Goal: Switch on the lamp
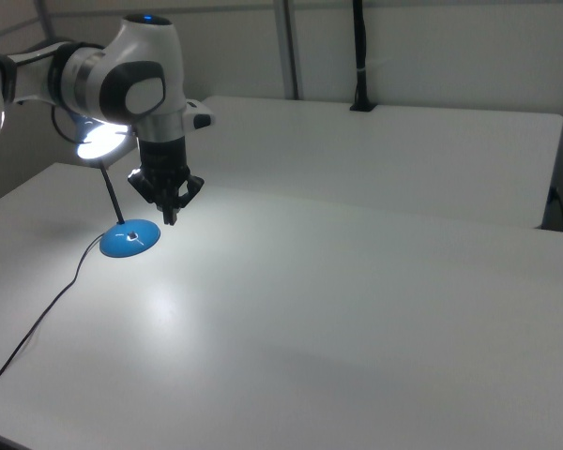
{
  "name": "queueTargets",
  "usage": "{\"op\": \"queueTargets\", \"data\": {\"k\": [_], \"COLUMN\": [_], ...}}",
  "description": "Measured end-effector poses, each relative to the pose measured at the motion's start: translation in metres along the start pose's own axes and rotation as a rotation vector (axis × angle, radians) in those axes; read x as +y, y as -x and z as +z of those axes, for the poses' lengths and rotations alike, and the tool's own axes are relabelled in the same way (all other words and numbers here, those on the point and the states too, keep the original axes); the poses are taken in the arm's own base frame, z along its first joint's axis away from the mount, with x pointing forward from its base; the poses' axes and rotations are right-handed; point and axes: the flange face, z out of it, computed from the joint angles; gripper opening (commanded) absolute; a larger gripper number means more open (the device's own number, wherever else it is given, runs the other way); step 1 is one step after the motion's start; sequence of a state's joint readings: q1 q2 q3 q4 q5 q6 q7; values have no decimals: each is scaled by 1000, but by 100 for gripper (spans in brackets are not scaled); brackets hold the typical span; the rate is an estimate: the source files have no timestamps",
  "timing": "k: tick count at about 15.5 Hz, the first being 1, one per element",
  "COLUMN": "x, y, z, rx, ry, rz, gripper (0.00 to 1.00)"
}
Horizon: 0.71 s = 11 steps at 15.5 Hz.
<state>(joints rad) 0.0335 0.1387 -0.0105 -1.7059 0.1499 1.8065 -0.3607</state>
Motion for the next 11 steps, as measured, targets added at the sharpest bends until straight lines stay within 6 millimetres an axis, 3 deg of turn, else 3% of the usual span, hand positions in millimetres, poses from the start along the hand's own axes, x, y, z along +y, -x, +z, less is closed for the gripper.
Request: {"op": "queueTargets", "data": {"k": [1,2,8,11], "x": [13,22,44,48], "y": [11,21,46,51], "z": [-13,-23,-70,-74], "rx": [-27,-51,-30,-48], "ry": [18,42,123,121], "rz": [70,133,388,441], "gripper": [58,100,100,100]}}
